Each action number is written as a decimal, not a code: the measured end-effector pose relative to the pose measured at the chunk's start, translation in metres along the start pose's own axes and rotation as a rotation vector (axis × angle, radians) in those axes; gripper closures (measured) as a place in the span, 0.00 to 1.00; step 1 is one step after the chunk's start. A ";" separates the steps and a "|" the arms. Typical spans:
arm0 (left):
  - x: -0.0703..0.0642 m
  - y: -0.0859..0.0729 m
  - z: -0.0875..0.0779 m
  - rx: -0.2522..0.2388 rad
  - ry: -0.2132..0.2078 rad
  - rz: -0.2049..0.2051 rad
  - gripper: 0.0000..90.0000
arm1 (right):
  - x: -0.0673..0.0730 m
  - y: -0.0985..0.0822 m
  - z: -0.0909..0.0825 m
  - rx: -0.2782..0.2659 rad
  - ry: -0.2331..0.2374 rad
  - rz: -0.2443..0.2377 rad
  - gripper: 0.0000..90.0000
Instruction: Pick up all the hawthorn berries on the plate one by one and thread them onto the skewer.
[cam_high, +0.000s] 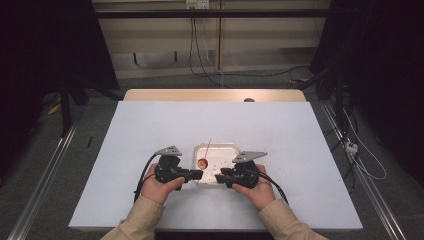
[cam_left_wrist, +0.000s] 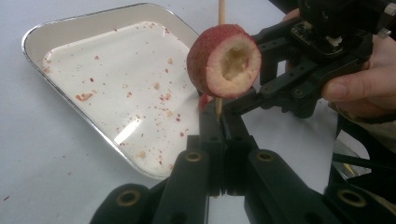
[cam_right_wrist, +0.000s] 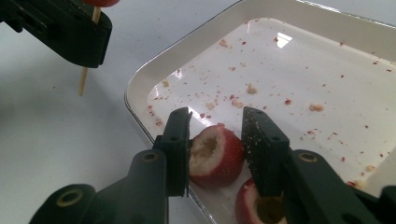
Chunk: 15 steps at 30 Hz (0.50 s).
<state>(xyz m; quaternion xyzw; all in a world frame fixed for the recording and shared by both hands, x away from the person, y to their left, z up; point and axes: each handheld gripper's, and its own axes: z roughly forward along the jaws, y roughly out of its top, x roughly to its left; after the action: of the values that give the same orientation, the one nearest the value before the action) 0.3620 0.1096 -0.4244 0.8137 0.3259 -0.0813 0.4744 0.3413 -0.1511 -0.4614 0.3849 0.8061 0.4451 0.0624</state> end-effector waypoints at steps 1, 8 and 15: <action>0.000 0.000 0.000 -0.001 0.000 -0.001 0.99 | 0.000 0.000 0.000 0.002 0.001 -0.002 0.71; 0.001 0.000 -0.001 -0.005 0.001 -0.002 0.99 | -0.008 0.002 0.001 -0.053 -0.033 0.085 0.71; 0.002 0.000 -0.001 -0.001 -0.001 -0.005 0.99 | -0.016 0.009 0.010 -0.071 -0.035 0.148 0.71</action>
<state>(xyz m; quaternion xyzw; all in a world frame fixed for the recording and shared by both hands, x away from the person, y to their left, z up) 0.3635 0.1109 -0.4250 0.8127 0.3275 -0.0829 0.4747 0.3619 -0.1525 -0.4649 0.4485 0.7579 0.4702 0.0570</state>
